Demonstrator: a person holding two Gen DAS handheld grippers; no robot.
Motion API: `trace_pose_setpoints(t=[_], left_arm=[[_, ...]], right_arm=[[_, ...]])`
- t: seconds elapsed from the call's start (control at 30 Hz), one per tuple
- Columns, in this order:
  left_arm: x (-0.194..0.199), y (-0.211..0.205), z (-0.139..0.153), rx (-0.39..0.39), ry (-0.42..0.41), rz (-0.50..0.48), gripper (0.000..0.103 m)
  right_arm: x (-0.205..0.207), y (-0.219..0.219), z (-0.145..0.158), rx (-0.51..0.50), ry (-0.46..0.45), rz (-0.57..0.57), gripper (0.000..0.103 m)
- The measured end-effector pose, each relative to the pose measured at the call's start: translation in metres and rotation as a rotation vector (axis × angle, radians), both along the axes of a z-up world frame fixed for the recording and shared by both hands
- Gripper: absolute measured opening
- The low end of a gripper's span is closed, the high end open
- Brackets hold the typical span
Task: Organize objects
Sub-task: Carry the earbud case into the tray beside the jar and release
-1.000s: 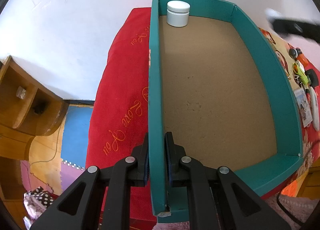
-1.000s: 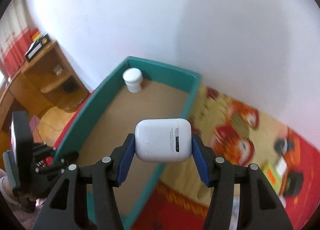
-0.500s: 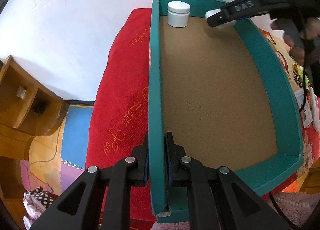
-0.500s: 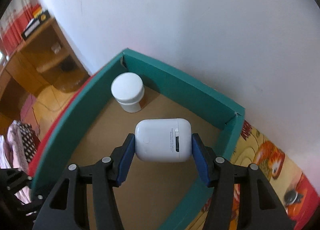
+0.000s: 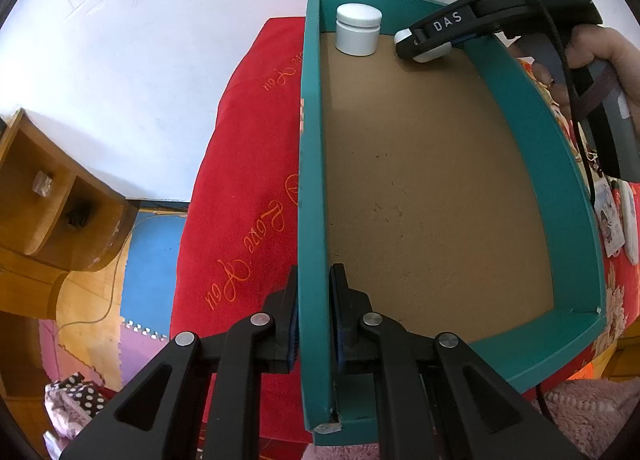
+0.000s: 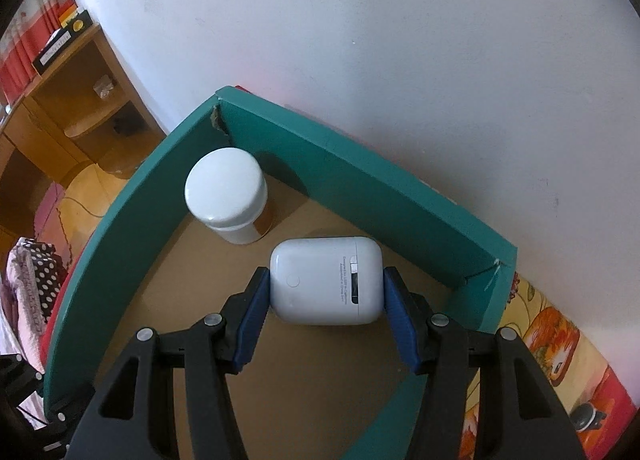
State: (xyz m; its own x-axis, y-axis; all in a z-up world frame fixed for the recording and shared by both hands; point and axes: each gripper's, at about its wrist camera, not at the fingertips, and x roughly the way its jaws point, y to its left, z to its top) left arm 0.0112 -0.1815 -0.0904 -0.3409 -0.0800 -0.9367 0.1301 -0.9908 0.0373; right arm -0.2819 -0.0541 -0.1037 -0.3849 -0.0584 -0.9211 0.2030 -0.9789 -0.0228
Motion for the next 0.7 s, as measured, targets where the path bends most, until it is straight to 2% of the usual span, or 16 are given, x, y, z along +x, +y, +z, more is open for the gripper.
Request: trace_pose_setpoints(t=[0.23, 0.7], left_arm=[[-0.0005, 0.0002, 0.0005, 0.001, 0.001, 0.002, 0.013], [-0.0004, 0.0, 0.0009, -0.005, 0.008, 0.001, 0.013]], right_arm=[[-0.0002, -0.0079, -0.0045, 0.056, 0.016, 0.01, 0.056], [0.0037, -0.0015, -0.002, 0.062, 0.027, -0.006, 0.056]])
